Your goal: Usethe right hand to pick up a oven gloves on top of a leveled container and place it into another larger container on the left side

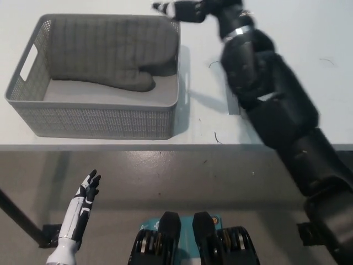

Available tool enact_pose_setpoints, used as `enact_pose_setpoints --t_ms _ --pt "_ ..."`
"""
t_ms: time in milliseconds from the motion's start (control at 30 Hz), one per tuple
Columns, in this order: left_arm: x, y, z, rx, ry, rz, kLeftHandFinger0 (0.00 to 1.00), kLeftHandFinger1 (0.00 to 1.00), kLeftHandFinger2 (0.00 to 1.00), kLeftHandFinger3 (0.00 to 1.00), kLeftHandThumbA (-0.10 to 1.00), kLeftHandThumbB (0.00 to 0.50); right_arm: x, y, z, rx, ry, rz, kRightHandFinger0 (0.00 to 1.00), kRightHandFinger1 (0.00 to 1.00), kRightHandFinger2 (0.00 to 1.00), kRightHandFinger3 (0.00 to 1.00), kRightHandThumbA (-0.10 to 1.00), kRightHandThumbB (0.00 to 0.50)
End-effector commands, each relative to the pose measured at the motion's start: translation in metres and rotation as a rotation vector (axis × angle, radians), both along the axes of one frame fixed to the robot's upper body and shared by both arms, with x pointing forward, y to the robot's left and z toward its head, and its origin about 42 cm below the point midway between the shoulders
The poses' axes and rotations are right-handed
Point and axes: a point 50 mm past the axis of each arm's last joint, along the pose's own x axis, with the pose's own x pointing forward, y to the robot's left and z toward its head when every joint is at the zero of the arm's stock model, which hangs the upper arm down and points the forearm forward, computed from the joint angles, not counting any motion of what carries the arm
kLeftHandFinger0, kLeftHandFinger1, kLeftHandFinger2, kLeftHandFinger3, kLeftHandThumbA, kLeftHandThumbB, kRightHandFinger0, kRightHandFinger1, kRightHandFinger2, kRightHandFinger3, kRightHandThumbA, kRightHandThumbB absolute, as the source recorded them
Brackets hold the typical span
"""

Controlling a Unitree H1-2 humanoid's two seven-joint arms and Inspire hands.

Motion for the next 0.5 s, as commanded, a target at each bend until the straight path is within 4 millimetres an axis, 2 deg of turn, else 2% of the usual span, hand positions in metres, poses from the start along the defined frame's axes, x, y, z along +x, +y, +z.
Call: enact_pose_setpoints --t_ms 0,33,100,133,167,233,267,333,400,467 --pt "0.015 0.003 0.018 0.071 -0.057 -0.043 1.0 1.0 1.0 1.0 1.0 0.091 -0.123 -0.143 0.12 0.321 -0.43 0.278 1.0 1.0 1.0 1.0 1.0 0.314" --pt "0.015 0.003 0.017 0.066 -0.057 -0.039 1.0 1.0 1.0 1.0 1.0 0.092 -0.133 -0.158 0.112 0.333 -0.43 0.268 1.0 1.0 1.0 1.0 1.0 0.3" --pt "0.013 0.003 0.016 0.059 -0.052 -0.037 1.0 1.0 1.0 1.0 1.0 0.094 -0.156 -0.176 0.086 0.351 -0.408 0.234 1.0 1.0 1.0 1.0 1.0 0.333" --pt "0.013 0.002 0.015 0.057 -0.052 -0.034 1.0 1.0 1.0 1.0 1.0 0.089 -0.163 -0.181 0.074 0.355 -0.391 0.232 1.0 1.0 1.0 1.0 1.0 0.359" --pt "0.012 0.002 0.015 0.057 -0.051 -0.033 1.0 1.0 1.0 1.0 1.0 0.088 -0.169 -0.184 0.064 0.358 -0.377 0.23 1.0 1.0 1.0 1.0 1.0 0.363" --pt "0.012 0.001 0.013 0.05 -0.043 -0.025 1.0 1.0 1.0 1.0 1.0 0.095 -0.19 -0.19 0.025 0.372 -0.322 0.275 1.0 1.0 1.0 1.0 1.0 0.32" --pt "0.011 0.003 0.012 0.053 -0.041 -0.027 1.0 1.0 1.0 1.0 1.0 0.095 -0.196 -0.19 0.016 0.381 -0.303 0.274 1.0 1.0 1.0 1.0 1.0 0.319" --pt "0.01 0.002 0.011 0.046 -0.038 -0.024 1.0 1.0 1.0 1.0 1.0 0.087 -0.214 -0.187 -0.017 0.447 -0.212 0.317 1.0 1.0 1.0 1.0 1.0 0.336" --pt "0.011 -0.001 0.009 0.039 -0.036 -0.025 1.0 1.0 1.0 1.0 1.0 0.078 -0.229 -0.182 -0.043 0.496 -0.131 0.367 1.0 1.0 1.0 1.0 1.0 0.321" --pt "0.01 -0.003 0.006 0.027 -0.032 -0.033 1.0 1.0 1.0 1.0 1.0 0.085 -0.248 -0.169 -0.074 0.518 -0.06 0.406 1.0 1.0 1.0 1.0 1.0 0.327"
